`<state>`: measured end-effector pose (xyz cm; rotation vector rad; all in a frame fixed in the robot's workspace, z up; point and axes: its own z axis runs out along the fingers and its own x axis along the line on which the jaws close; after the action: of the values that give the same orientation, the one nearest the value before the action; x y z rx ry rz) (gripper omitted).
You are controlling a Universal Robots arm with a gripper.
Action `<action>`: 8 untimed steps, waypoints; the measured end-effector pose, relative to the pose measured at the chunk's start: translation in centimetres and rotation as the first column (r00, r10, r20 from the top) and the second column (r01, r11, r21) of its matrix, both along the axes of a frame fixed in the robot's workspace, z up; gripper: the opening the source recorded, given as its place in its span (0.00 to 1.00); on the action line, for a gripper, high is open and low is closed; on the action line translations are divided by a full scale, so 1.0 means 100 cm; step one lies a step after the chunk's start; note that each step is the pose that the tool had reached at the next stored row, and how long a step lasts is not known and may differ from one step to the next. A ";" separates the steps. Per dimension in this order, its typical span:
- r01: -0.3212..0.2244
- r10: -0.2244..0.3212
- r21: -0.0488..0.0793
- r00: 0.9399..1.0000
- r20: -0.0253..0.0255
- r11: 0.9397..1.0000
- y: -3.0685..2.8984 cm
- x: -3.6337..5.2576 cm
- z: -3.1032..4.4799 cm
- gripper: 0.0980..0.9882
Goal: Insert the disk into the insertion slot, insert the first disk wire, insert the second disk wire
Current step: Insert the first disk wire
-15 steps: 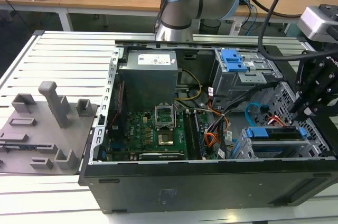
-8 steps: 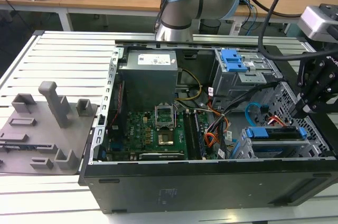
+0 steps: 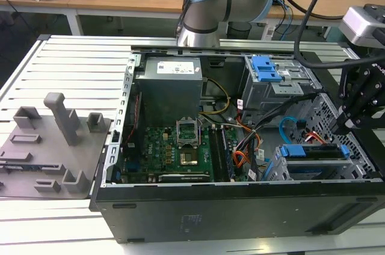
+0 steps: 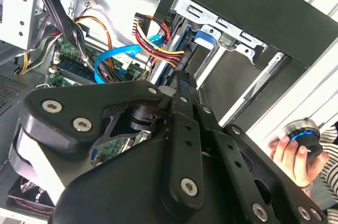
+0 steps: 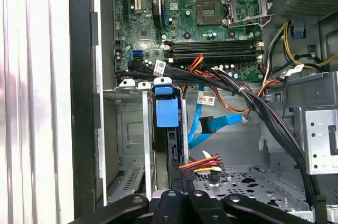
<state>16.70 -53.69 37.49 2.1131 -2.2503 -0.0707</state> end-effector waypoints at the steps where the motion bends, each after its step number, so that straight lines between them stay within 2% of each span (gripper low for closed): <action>1: 0.000 0.000 0.000 1.000 0.000 1.000 0.0000 -0.0003 -0.0013 0.01; 4: 0.000 0.000 0.000 1.000 0.000 1.000 0.0000 -0.0046 -0.0046 0.01; 8: 0.000 0.000 0.000 1.000 0.000 1.000 0.0000 -0.0163 -0.0059 0.01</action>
<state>15.07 -53.69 36.90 2.1130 -2.2504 -0.0706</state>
